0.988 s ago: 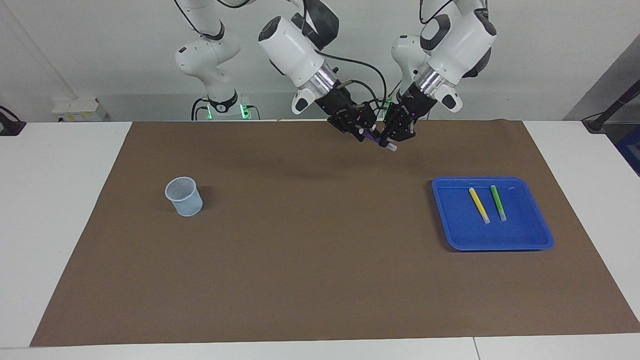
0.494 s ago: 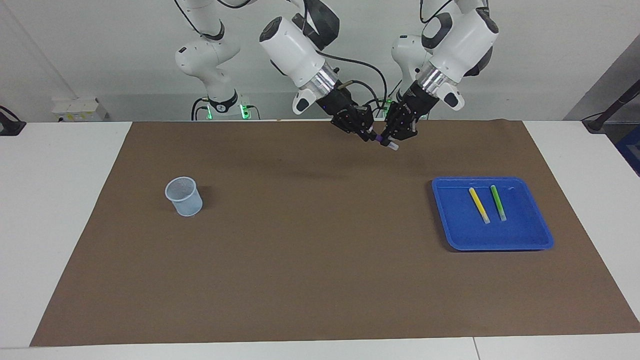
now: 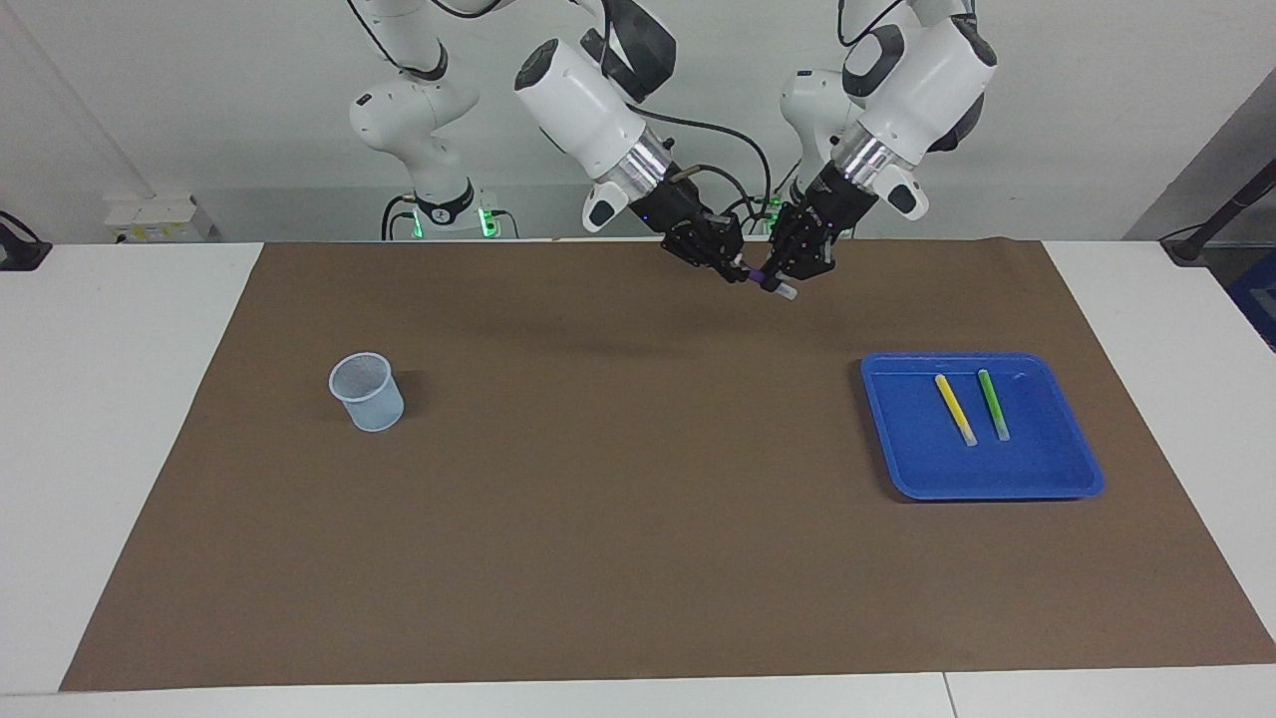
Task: Transfer and insert pens with both arms
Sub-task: 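Grasp the purple pen tip with the right gripper from the left gripper, then carry the purple pen into the white cup with the right gripper, then withdraw the right gripper from the cup toward the table center, then reach the left gripper to the yellow pen and grasp it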
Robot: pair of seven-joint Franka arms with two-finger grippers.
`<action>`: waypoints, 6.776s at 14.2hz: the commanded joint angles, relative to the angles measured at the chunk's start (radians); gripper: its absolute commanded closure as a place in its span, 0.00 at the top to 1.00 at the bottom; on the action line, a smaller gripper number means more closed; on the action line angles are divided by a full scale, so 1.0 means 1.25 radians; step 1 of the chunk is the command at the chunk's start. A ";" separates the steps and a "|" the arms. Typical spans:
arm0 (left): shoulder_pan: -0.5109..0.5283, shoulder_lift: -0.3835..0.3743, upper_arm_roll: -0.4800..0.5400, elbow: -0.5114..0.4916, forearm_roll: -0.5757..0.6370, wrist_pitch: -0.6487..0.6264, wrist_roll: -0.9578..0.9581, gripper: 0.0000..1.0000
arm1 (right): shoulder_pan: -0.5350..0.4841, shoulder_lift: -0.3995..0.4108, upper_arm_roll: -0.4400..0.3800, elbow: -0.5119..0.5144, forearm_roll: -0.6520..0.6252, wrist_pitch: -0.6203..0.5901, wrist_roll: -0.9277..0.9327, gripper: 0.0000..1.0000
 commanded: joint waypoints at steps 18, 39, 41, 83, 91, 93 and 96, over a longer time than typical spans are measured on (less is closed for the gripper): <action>0.137 -0.050 0.008 -0.016 0.003 -0.240 0.564 1.00 | -0.309 -0.089 -0.002 0.013 -0.389 -0.608 -0.746 0.00; 0.335 -0.006 0.016 0.102 0.424 -0.412 1.446 1.00 | -0.531 -0.101 -0.003 -0.161 -0.699 -0.387 -1.409 0.00; 0.345 -0.004 0.017 0.105 0.429 -0.419 1.466 1.00 | -0.531 -0.101 -0.003 -0.171 -0.698 -0.381 -1.402 0.73; 0.404 0.369 0.016 0.022 0.447 0.170 1.646 0.95 | -0.210 -0.138 0.046 -0.035 -0.158 -0.442 -0.231 1.00; 0.402 0.422 0.016 0.017 0.447 0.215 1.646 0.74 | -0.213 -0.138 0.044 -0.035 -0.158 -0.448 -0.231 1.00; 0.406 0.422 0.016 0.018 0.446 0.217 1.638 0.51 | -0.210 -0.138 0.044 -0.035 -0.159 -0.447 -0.230 1.00; 0.407 0.422 0.015 0.018 0.446 0.222 1.615 0.00 | -0.210 -0.138 0.046 -0.033 -0.163 -0.453 -0.230 1.00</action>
